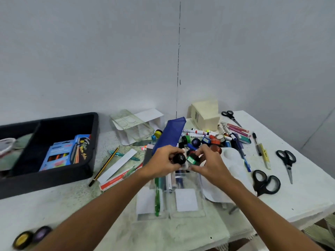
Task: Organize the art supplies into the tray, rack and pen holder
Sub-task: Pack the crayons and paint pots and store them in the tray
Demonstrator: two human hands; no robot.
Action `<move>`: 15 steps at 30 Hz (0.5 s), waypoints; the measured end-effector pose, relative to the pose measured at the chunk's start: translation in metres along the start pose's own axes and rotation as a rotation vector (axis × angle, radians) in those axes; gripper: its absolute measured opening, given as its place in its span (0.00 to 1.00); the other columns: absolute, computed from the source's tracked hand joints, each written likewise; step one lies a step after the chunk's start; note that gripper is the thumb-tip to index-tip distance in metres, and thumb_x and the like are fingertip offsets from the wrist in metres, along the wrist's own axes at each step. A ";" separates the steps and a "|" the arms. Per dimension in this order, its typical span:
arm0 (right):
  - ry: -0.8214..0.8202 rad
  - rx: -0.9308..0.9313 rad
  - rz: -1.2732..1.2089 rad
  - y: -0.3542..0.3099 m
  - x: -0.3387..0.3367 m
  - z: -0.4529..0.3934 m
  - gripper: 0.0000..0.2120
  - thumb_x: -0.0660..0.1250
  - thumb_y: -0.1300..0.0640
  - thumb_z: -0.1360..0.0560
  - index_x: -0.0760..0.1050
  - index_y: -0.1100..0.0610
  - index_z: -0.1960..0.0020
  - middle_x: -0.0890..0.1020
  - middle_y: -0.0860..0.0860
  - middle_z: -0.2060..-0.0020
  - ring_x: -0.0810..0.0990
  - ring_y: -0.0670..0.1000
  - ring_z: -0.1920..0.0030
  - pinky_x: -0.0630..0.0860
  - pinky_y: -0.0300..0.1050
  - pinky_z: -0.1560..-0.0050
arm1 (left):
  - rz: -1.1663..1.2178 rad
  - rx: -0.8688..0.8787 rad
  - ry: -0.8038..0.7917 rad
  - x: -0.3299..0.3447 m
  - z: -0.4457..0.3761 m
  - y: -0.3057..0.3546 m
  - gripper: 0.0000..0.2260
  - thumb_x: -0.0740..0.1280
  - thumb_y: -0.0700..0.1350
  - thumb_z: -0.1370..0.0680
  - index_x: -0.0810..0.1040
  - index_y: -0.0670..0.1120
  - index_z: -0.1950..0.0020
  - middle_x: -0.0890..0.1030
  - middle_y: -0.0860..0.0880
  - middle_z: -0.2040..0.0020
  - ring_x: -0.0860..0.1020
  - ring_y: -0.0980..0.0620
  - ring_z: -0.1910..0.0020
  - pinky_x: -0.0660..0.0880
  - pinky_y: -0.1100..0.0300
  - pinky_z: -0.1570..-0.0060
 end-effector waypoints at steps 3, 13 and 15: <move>-0.111 -0.121 0.013 -0.038 0.037 -0.009 0.26 0.80 0.59 0.37 0.76 0.53 0.41 0.79 0.48 0.52 0.77 0.46 0.54 0.69 0.27 0.56 | 0.040 -0.080 0.022 -0.037 0.035 -0.023 0.17 0.74 0.37 0.34 0.80 0.49 0.48 0.82 0.48 0.51 0.82 0.52 0.56 0.79 0.58 0.54; -0.632 -0.355 -0.123 -0.170 0.182 0.014 0.19 0.73 0.56 0.34 0.80 0.50 0.43 0.78 0.52 0.48 0.77 0.48 0.47 0.73 0.37 0.45 | -0.105 -0.312 0.134 -0.157 0.192 -0.075 0.14 0.76 0.37 0.34 0.80 0.47 0.52 0.82 0.54 0.59 0.78 0.61 0.62 0.71 0.71 0.64; -0.731 -0.386 -0.123 -0.189 0.205 0.026 0.19 0.74 0.61 0.31 0.79 0.53 0.41 0.78 0.52 0.49 0.77 0.40 0.53 0.71 0.30 0.53 | -0.130 -0.362 0.109 -0.168 0.219 -0.084 0.14 0.76 0.37 0.34 0.80 0.48 0.52 0.82 0.53 0.58 0.79 0.60 0.61 0.72 0.70 0.65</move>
Point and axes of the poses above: each hand's wrist, its own z-axis away from the middle knuckle, its own x-axis out of the palm, y = z × x, the point moved 8 cm from there along -z, towards the middle knuckle
